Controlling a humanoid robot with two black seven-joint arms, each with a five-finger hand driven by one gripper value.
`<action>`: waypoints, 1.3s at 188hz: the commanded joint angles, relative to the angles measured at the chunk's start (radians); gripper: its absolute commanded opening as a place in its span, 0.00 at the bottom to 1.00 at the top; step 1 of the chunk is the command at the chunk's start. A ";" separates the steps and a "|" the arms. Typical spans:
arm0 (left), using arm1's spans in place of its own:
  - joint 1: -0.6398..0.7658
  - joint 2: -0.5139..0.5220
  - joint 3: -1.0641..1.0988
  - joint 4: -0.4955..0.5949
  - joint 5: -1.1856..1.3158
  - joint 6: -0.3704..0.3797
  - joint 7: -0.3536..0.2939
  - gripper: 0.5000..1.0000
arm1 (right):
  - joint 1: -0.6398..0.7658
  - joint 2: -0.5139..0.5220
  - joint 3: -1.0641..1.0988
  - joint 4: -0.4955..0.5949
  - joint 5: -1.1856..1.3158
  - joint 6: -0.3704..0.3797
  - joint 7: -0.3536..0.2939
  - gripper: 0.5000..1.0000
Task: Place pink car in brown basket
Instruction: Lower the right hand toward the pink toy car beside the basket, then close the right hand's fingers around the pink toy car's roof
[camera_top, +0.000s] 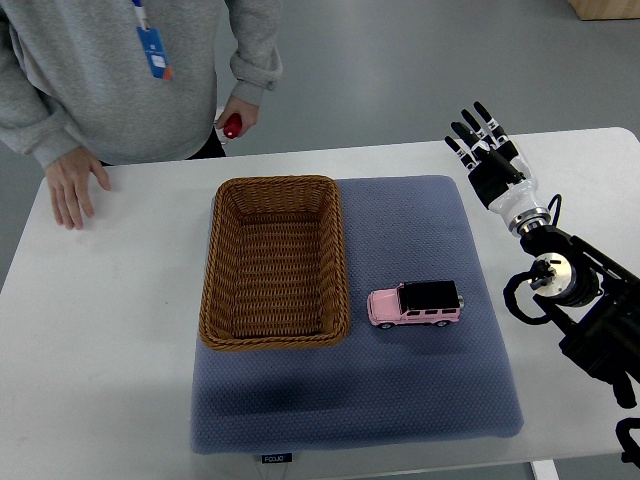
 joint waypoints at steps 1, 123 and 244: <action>0.000 0.000 0.000 0.001 0.000 0.001 -0.001 1.00 | 0.001 -0.001 0.000 0.000 0.000 -0.001 0.000 0.83; -0.003 0.000 -0.001 0.003 -0.001 -0.002 -0.009 1.00 | 0.054 -0.400 -0.279 0.325 -0.562 0.015 -0.017 0.82; -0.011 0.000 -0.005 0.006 -0.001 -0.003 -0.008 1.00 | -0.006 -0.570 -0.598 0.637 -1.037 -0.251 -0.020 0.82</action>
